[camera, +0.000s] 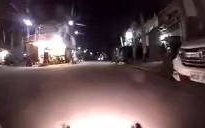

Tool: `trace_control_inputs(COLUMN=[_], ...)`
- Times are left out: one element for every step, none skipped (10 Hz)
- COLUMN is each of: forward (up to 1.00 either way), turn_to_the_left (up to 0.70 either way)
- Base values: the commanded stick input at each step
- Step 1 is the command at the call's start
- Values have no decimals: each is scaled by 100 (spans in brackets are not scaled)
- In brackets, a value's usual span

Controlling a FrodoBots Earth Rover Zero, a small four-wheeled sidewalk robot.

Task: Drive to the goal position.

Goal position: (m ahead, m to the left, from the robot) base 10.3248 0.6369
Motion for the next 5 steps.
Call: trace_control_inputs(forward=[70,70,70,70,70], turn_to_the_left=[0,0,0,0,0])
